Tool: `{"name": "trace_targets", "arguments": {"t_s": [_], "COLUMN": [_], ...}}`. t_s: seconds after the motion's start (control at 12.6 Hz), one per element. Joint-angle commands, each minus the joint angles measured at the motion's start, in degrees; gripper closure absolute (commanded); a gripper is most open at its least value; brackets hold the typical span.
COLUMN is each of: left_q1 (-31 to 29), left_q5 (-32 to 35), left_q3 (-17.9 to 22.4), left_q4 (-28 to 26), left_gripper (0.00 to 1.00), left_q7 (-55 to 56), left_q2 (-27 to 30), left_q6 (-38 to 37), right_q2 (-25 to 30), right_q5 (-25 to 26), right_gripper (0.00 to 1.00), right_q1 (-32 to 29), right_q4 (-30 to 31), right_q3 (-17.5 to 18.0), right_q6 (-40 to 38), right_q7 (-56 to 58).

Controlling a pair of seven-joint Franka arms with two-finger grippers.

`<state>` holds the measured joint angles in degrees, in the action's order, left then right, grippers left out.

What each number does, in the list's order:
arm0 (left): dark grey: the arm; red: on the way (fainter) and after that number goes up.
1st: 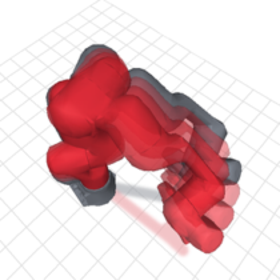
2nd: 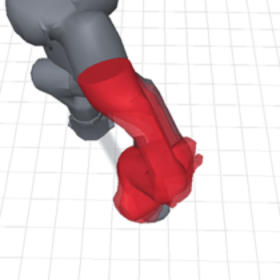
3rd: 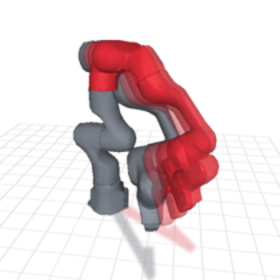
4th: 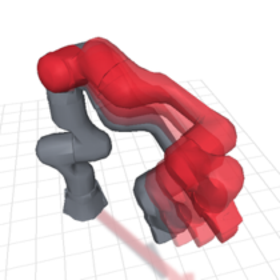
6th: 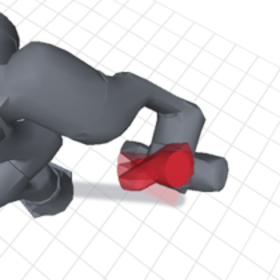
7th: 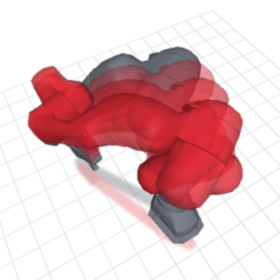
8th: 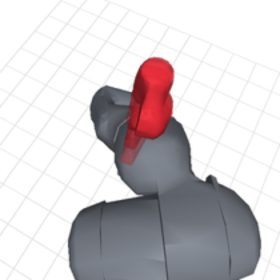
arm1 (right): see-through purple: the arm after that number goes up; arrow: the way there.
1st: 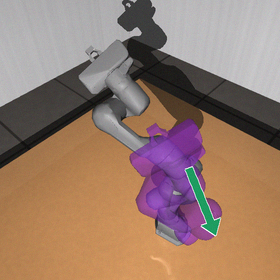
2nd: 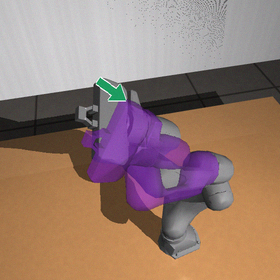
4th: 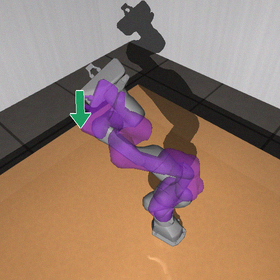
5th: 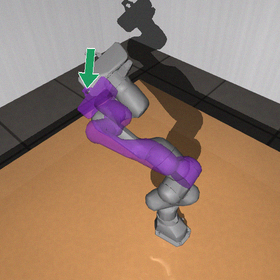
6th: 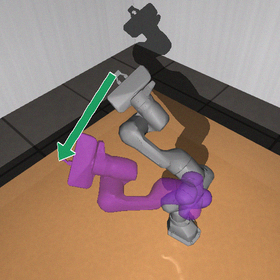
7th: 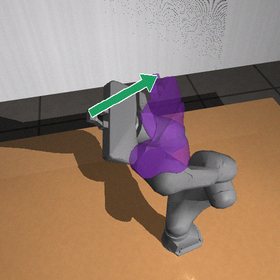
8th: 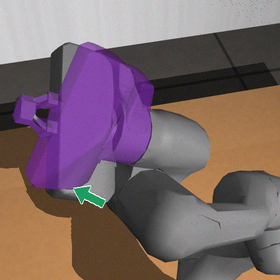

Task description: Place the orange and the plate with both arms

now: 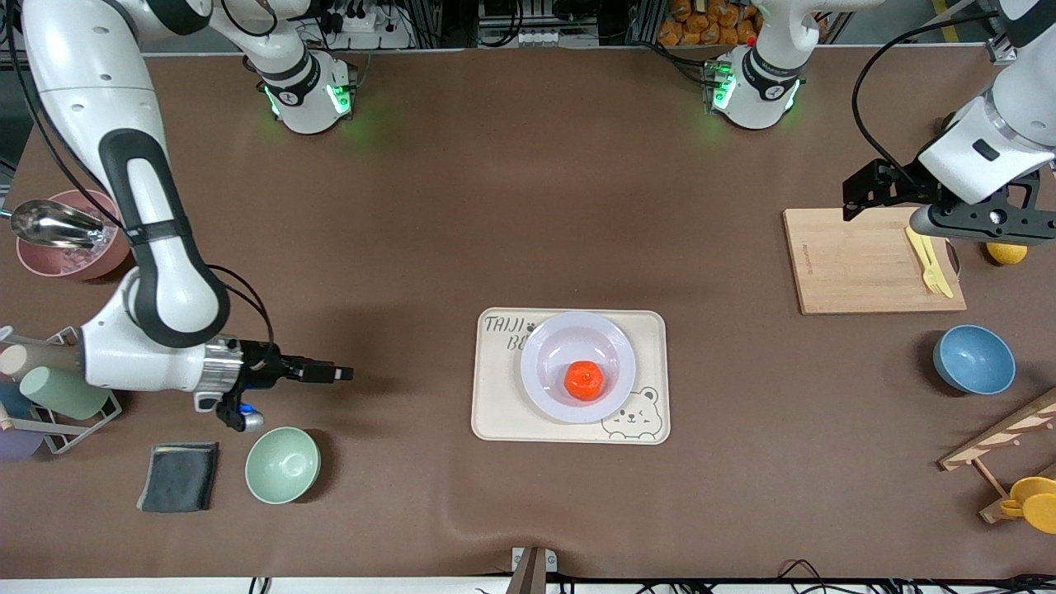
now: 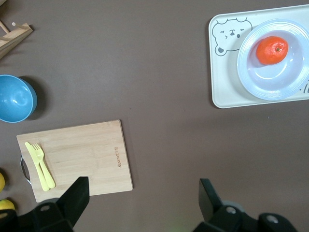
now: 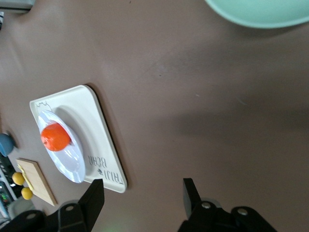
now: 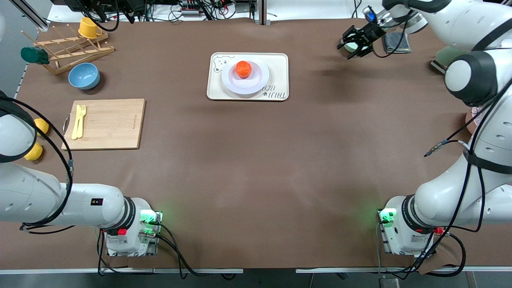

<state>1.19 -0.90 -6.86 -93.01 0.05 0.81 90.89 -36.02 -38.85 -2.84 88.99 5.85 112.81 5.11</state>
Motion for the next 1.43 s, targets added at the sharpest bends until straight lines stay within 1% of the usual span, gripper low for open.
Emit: {"name": "trace_targets", "arguments": {"t_s": [0.0,0.08,0.16,0.24,0.32,0.4,0.47,0.55,0.71,0.87,0.95,1.03,1.11,1.19,1.27,1.35], "left_q1": [-0.2,-0.1,-0.1,-0.2,-0.1,-0.1,-0.1,-0.1,-0.1,-0.1,-0.1,-0.2,-0.3,-0.5,-0.5,-0.6], "left_q5": [1.2,1.3,1.2,1.2,1.2,1.3,1.3,1.2,1.3,1.2,1.3,1.2,1.2,1.3,1.7,2.9], "left_q3": [-0.3,-0.3,-0.3,-0.3,-0.3,-0.3,-0.3,-0.3,-0.3,-0.3,-0.3,-0.3,-0.3,-0.2,0.0,-0.1], "left_q4": [0.1,0.1,0.0,0.0,0.0,0.1,0.0,0.0,0.1,0.1,0.0,0.0,0.1,0.2,0.3,0.6], "left_gripper": [0.00,0.00,0.00,0.00,0.00,0.00,0.00,0.00,0.00,0.00,0.00,0.00,0.00,0.00,0.00,0.00], "left_q7": [0.7,0.7,0.7,0.7,0.7,0.7,0.7,0.7,0.7,0.7,0.7,0.7,0.6,0.4,0.1,-0.2], "left_q2": [0.1,0.1,0.1,0.1,0.1,0.1,0.1,0.1,0.1,0.1,0.1,0.1,0.1,0.1,0.1,0.2], "left_q6": [0.4,0.4,0.4,0.4,0.4,0.4,0.4,0.4,0.4,0.4,0.4,0.4,0.4,0.4,0.3,0.3], "right_q2": [5.9,8.4,10.7,12.4,13.7,15.1,16.9,19.1,23.3,28.4,30.1,32.0,34.3,37.4,38.7,38.8], "right_q5": [9.1,13.0,16.6,18.9,19.7,20.2,22.4,25.1,27.2,28.0,28.4,31.0,32.6,32.7,32.8,32.8], "right_gripper": [0.02,0.00,0.00,0.00,0.00,0.00,0.00,0.00,0.00,0.00,0.00,0.00,0.00,0.00,0.00,0.00], "right_q1": [-1.8,-2.0,-1.7,-1.2,-0.5,1.4,3.7,3.7,3.5,2.1,2.0,2.0,1.9,1.6,0.5,0.1], "right_q4": [-0.6,-0.6,-0.7,-1.5,-2.6,-3.2,-3.1,-2.9,-1.8,2.0,2.5,3.6,7.1,11.9,14.5,14.7], "right_q3": [1.3,0.8,-0.2,-1.6,-3.4,-6.2,-9.1,-9.5,-9.9,-9.9,-10.0,-9.7,-9.6,-9.6,-9.5,-9.4], "right_q6": [-6.3,-8.6,-11.3,-14.3,-17.7,-20.2,-21.6,-22.5,-25.3,-24.3,-23.4,-22.6,-20.4,-16.3,-14.1,-14.1], "right_q7": [-1.2,-1.2,-1.2,-1.2,-1.2,-1.2,-1.0,-0.5,-0.4,-0.5,-0.4,-0.5,-0.5,-0.5,-0.4,-0.4]}}
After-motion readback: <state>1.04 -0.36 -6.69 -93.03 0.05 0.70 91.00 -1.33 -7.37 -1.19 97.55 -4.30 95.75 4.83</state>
